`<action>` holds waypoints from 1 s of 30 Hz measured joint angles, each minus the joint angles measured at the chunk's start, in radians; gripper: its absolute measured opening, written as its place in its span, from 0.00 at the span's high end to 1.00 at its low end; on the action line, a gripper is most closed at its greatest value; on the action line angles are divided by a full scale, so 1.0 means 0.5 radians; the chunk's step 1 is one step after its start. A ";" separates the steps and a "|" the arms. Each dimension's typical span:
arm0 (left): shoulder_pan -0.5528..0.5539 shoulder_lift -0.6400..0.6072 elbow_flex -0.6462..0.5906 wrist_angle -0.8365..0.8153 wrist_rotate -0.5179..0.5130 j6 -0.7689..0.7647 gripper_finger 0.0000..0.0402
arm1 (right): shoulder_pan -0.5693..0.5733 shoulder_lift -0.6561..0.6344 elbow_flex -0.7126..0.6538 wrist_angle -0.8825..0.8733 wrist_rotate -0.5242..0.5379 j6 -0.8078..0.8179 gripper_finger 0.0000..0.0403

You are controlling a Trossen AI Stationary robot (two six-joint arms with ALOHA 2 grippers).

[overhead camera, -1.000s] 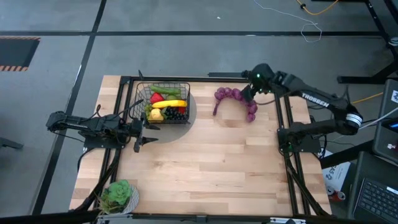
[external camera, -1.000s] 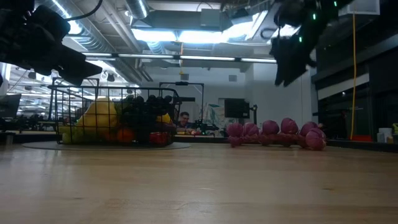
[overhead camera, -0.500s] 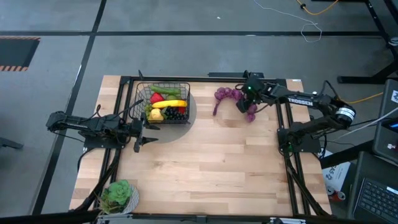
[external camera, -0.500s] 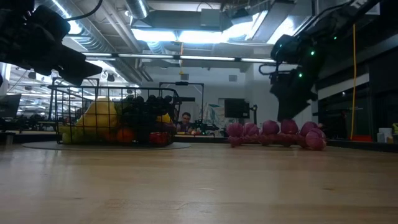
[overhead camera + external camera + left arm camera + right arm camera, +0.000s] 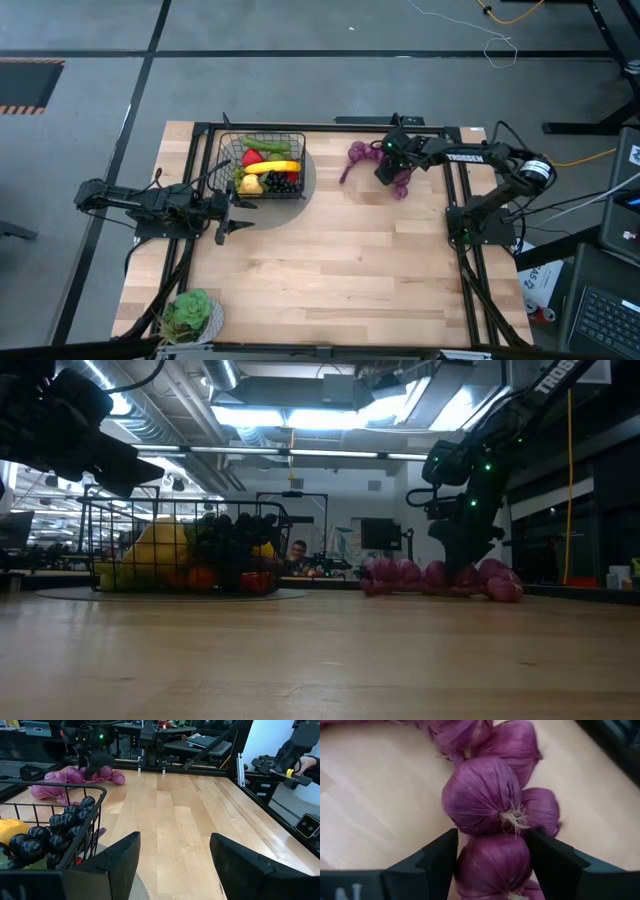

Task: Build produce basket
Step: Put the garlic into the wire basket

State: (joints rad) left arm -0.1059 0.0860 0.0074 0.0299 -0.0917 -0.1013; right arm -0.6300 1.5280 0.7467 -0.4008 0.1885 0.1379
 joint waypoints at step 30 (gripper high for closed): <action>-0.001 -0.001 0.000 0.000 0.000 0.000 0.41 | 0.014 0.021 -0.018 -0.011 -0.318 -0.019 0.48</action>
State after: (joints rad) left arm -0.1062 0.0856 0.0074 0.0299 -0.0917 -0.1013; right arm -0.6231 1.5385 0.7378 -0.4061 0.0296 0.1284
